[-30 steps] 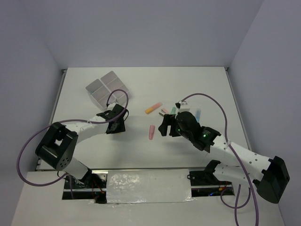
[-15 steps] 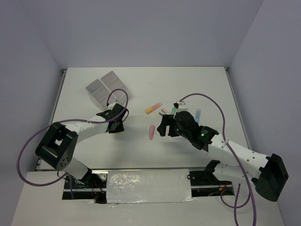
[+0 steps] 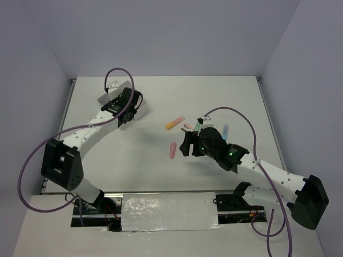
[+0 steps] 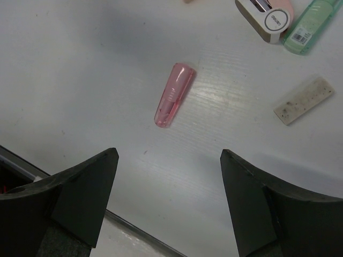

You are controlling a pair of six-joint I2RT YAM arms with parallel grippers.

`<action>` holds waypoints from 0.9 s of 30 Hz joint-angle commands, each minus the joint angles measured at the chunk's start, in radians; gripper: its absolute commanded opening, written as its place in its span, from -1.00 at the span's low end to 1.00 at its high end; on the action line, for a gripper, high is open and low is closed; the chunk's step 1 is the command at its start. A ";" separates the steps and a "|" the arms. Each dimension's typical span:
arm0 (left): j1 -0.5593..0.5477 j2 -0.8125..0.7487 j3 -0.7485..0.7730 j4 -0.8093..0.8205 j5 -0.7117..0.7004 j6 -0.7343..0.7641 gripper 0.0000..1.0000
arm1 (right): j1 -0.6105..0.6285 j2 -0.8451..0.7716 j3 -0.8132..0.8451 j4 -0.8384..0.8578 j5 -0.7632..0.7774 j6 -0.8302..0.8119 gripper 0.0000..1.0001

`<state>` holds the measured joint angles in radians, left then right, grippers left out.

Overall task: Sort the stationery into containers
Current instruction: Pick up the stationery from the center of the board, then place the stationery in the storage box.

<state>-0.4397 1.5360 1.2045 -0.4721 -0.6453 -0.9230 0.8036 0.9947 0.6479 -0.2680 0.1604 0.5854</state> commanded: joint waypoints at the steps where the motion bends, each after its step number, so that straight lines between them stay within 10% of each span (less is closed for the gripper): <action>1: 0.041 0.068 0.088 -0.057 -0.140 -0.076 -0.90 | 0.003 -0.024 -0.010 0.032 0.005 -0.025 0.69; 27: 0.147 0.188 0.049 0.107 -0.065 -0.024 -0.07 | 0.005 0.028 -0.014 0.058 -0.021 -0.045 0.70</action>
<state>-0.3012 1.7153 1.2560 -0.4175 -0.7177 -0.9714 0.8036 1.0222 0.6384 -0.2466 0.1413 0.5552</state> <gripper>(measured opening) 0.455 0.848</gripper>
